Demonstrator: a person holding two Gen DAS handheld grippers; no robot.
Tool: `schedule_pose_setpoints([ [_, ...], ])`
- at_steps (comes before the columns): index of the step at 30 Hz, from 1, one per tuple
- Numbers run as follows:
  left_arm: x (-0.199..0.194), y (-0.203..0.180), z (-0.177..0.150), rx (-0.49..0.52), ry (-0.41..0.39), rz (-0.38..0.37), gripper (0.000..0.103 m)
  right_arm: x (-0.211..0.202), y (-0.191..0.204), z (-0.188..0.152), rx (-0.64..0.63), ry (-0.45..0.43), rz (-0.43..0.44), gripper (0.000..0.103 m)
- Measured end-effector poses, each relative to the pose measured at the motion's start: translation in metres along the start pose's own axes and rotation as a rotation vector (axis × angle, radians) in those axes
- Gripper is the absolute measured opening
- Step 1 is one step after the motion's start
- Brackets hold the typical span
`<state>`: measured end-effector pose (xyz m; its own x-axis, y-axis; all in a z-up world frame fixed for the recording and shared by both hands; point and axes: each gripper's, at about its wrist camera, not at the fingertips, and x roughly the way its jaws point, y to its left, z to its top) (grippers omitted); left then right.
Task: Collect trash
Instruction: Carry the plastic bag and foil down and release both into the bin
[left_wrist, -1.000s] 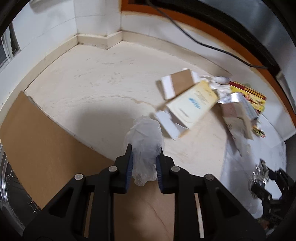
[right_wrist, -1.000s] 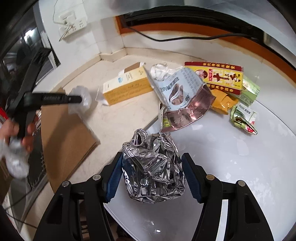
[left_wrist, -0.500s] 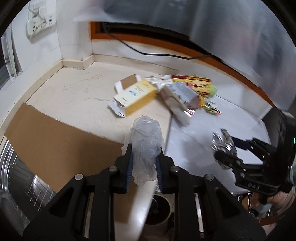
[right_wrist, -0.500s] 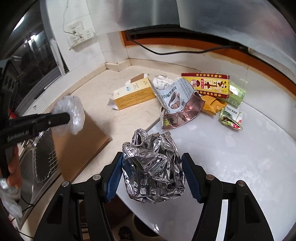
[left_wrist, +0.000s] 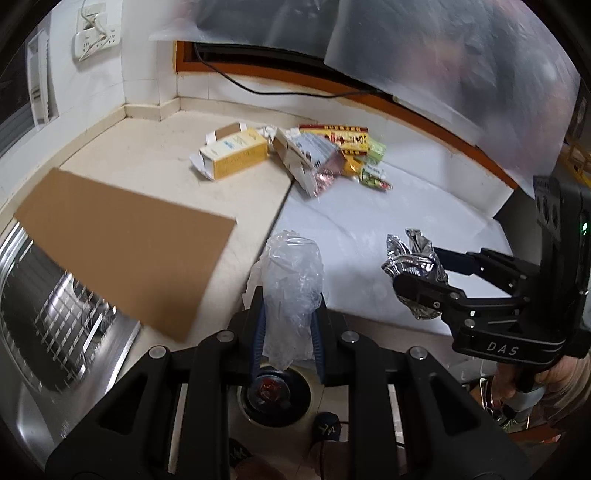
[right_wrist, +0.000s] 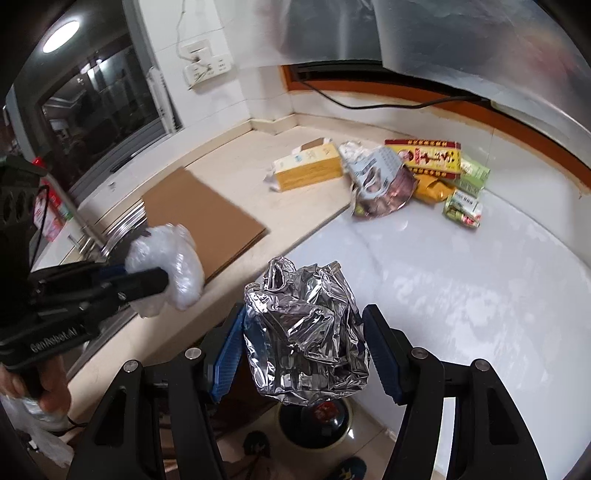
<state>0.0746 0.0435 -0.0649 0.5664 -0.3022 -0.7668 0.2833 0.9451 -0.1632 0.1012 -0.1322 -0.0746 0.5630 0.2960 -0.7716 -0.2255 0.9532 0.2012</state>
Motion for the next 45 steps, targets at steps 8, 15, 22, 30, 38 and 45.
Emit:
schedule_pose_setpoints([
  [8,0.022,-0.018,-0.066,0.013,0.080,0.049,0.019,0.016,0.018,-0.068,-0.136,0.056,0.001,0.063],
  [15,0.063,-0.016,-0.114,-0.026,0.191,0.053,0.019,0.068,0.019,-0.137,-0.192,0.208,0.035,0.064],
  [22,0.129,-0.010,-0.172,-0.012,0.330,0.058,0.019,0.142,0.002,-0.203,-0.082,0.358,0.036,0.064],
  [30,0.223,0.009,-0.225,0.001,0.440,0.060,0.019,0.226,-0.025,-0.273,0.088,0.442,0.021,0.064],
  [38,0.292,0.028,-0.255,-0.010,0.497,0.055,0.022,0.299,-0.056,-0.322,0.249,0.465,0.055,0.066],
  [45,0.321,0.042,-0.274,-0.002,0.535,0.083,0.066,0.328,-0.071,-0.339,0.336,0.470,0.037,0.089],
])
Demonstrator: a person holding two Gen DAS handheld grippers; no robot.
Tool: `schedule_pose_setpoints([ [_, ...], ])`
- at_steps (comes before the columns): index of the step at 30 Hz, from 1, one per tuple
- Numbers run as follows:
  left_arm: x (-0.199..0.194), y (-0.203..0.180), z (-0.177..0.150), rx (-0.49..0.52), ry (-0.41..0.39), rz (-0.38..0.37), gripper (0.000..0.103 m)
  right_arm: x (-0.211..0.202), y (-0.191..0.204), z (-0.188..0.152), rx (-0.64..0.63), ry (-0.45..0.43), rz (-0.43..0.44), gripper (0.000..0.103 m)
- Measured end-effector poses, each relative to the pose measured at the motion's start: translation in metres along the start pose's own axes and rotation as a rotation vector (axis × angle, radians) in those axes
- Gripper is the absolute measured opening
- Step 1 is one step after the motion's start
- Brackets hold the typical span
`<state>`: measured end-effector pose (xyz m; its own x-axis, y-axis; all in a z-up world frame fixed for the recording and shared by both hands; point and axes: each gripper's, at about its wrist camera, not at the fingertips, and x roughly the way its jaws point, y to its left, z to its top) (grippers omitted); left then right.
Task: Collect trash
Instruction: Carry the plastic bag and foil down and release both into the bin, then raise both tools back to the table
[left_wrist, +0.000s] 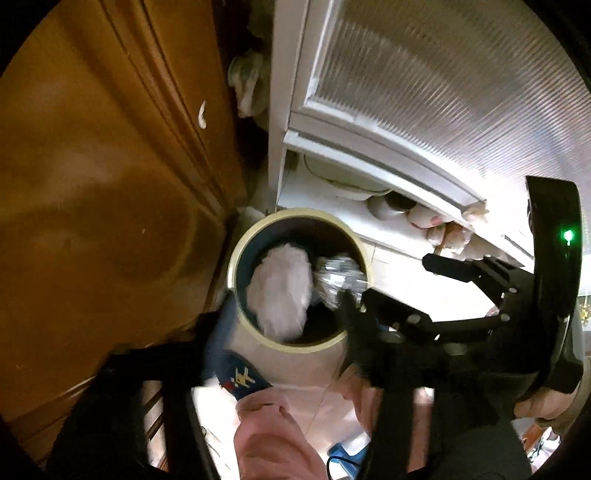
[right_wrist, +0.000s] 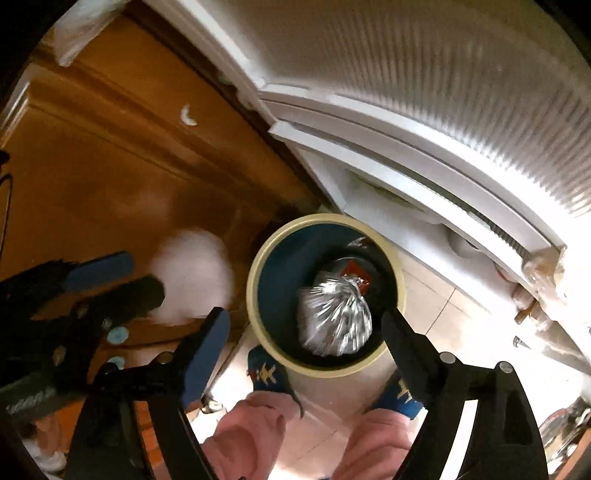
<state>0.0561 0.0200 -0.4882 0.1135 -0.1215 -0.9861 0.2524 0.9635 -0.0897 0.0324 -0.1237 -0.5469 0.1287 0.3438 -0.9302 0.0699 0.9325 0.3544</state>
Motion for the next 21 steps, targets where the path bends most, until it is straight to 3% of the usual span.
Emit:
schedule_pose_setpoints([
  [11,-0.016,-0.001,-0.008,0.002,0.003,0.008,0.068,-0.036,0.000,-0.011,-0.001,-0.039,-0.069,0.090],
  [21,-0.077,-0.020,-0.011,0.097,-0.065,0.013,0.068,-0.112,0.024,-0.020,-0.029,-0.113,-0.084,0.089],
])
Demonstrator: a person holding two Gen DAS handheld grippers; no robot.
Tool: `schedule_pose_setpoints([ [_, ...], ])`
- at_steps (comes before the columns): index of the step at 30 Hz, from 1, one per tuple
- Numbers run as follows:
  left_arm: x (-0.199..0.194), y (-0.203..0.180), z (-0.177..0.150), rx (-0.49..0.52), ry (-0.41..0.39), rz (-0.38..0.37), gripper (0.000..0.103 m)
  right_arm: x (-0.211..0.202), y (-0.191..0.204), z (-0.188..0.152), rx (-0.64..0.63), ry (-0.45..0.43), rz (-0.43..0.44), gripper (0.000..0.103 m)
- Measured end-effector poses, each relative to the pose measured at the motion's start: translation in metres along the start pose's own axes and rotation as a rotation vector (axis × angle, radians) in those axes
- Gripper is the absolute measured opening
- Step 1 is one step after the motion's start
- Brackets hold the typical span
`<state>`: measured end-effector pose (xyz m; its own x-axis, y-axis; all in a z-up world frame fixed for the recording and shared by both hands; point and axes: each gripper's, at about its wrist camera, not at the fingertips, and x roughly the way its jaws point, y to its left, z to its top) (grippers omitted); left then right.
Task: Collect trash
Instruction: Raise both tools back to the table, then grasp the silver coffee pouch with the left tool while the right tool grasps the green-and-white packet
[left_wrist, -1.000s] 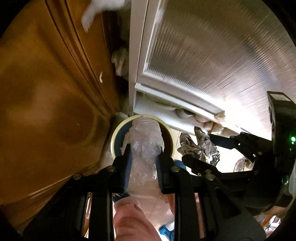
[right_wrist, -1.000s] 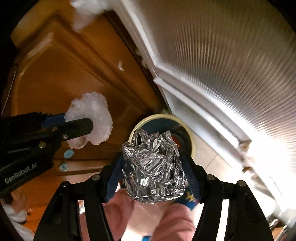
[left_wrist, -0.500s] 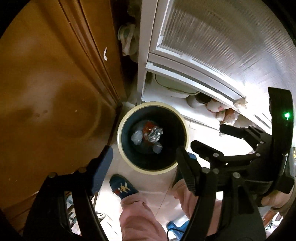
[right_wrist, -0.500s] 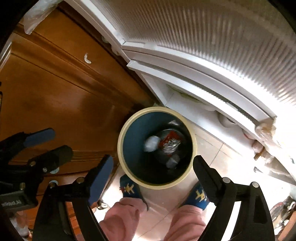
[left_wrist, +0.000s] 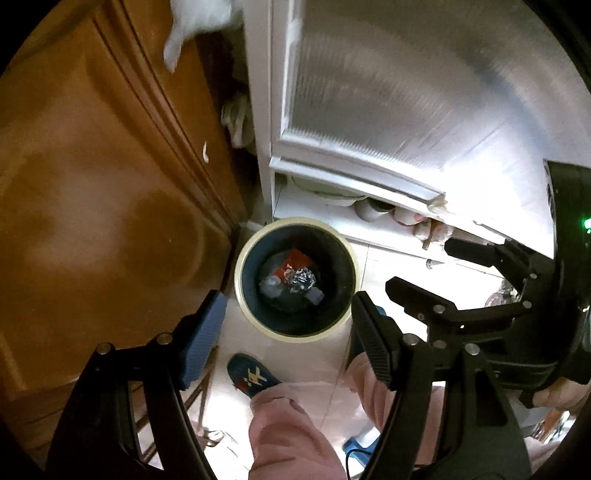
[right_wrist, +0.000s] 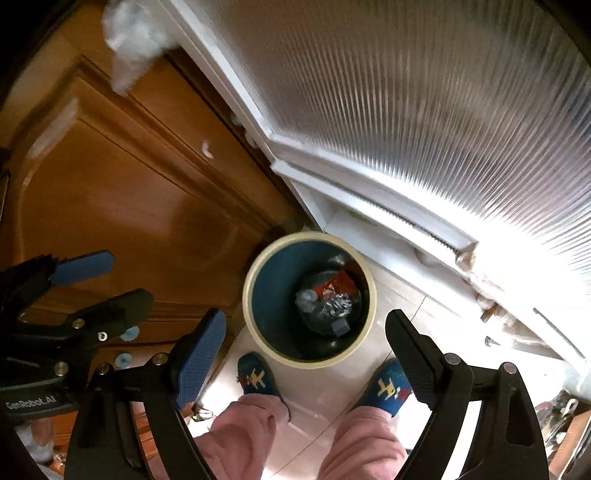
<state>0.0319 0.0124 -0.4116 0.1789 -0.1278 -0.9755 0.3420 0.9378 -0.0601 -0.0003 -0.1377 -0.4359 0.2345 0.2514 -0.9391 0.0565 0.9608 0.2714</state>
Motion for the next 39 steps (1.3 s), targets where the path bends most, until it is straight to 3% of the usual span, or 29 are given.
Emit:
schedule_pose_setpoints([
  [14,-0.146,-0.016,0.024,0.055,-0.145,-0.049,0.068,-0.165,0.032,0.026,-0.047,-0.186,-0.009,0.089],
  [20,-0.213,-0.017,0.050,0.108,-0.266,-0.039,0.068,-0.255,0.054,0.048,-0.102,-0.341,-0.010,0.089],
  [30,-0.323,-0.018,0.140,0.107,-0.503,-0.079,0.071,-0.375,0.062,0.127,-0.144,-0.613,-0.088,0.088],
  [35,-0.344,-0.022,0.194,0.081,-0.561,-0.105,0.075,-0.398,0.035,0.177,-0.115,-0.664,-0.125,0.084],
  [39,-0.341,-0.019,0.247,0.026,-0.574,-0.098,0.075,-0.386,-0.002,0.222,-0.106,-0.648,-0.139,0.078],
])
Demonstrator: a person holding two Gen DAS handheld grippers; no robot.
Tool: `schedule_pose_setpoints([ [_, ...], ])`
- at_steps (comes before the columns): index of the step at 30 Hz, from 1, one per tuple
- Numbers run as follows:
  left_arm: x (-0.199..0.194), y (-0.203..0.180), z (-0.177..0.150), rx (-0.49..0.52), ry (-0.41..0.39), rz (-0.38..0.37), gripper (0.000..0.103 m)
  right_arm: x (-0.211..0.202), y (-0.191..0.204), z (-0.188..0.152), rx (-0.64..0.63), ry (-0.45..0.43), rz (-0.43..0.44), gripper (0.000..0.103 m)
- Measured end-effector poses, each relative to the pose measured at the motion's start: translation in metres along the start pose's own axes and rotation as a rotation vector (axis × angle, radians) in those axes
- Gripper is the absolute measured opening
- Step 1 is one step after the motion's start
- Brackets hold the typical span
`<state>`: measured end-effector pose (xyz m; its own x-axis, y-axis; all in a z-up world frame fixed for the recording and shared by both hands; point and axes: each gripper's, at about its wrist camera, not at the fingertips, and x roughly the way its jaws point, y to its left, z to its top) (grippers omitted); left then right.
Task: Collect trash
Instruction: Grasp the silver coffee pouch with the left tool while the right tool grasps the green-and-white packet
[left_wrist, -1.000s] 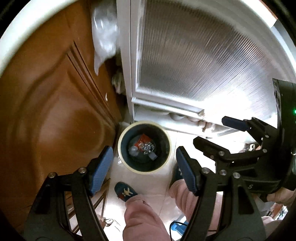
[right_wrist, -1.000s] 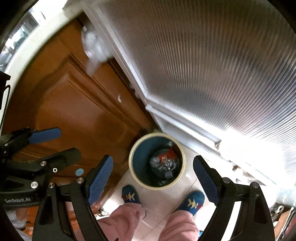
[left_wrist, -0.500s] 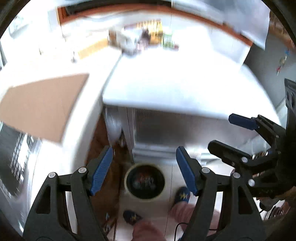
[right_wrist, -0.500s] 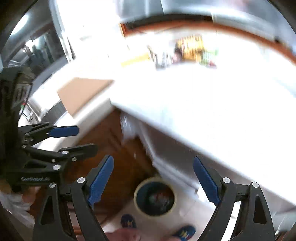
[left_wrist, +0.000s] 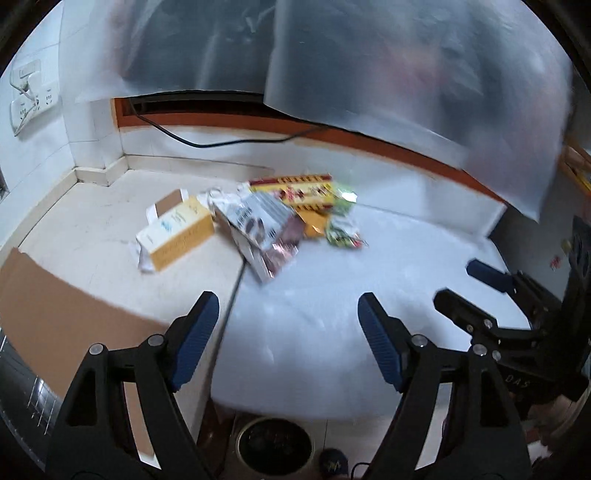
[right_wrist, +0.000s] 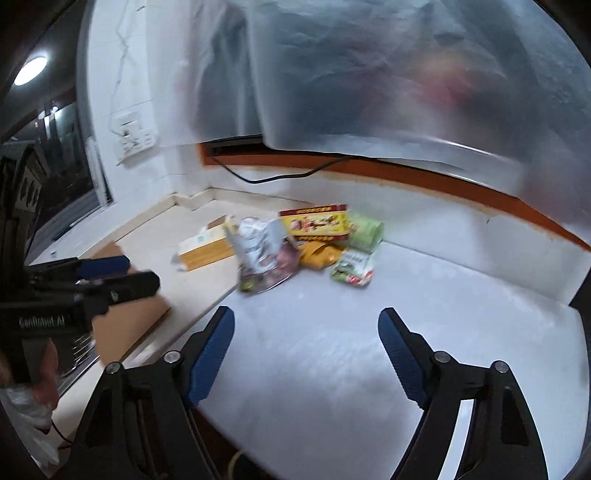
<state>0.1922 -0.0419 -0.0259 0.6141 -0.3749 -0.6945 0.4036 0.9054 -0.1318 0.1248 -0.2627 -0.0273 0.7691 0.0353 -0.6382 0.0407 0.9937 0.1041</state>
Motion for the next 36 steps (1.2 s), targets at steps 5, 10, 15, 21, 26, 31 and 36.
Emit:
schedule_pose_setpoints([
  [5,0.069,0.023,0.027,-0.105,0.041,0.023,0.075,0.075,-0.034,0.016,0.006,0.092,0.001,0.071],
  [10,0.131,0.053,0.035,-0.238,0.115,0.042,0.075,0.136,-0.052,0.022,0.039,0.153,0.019,0.071],
  [15,0.180,0.073,0.037,-0.334,0.187,0.066,0.075,0.178,-0.048,0.024,-0.052,0.183,0.035,0.067],
  [21,0.215,0.080,0.037,-0.378,0.222,0.080,0.075,0.211,-0.034,0.021,-0.184,0.219,0.013,0.060],
  [26,0.237,0.085,0.033,-0.428,0.257,0.078,0.063,0.237,-0.023,0.014,-0.290,0.259,-0.029,0.039],
  [31,0.251,0.084,0.032,-0.437,0.271,0.093,0.017,0.246,-0.022,0.012,-0.284,0.269,-0.016,0.022],
  [36,0.243,0.076,0.026,-0.413,0.244,0.113,0.005,0.240,-0.028,0.012,-0.248,0.258,-0.003,0.014],
])
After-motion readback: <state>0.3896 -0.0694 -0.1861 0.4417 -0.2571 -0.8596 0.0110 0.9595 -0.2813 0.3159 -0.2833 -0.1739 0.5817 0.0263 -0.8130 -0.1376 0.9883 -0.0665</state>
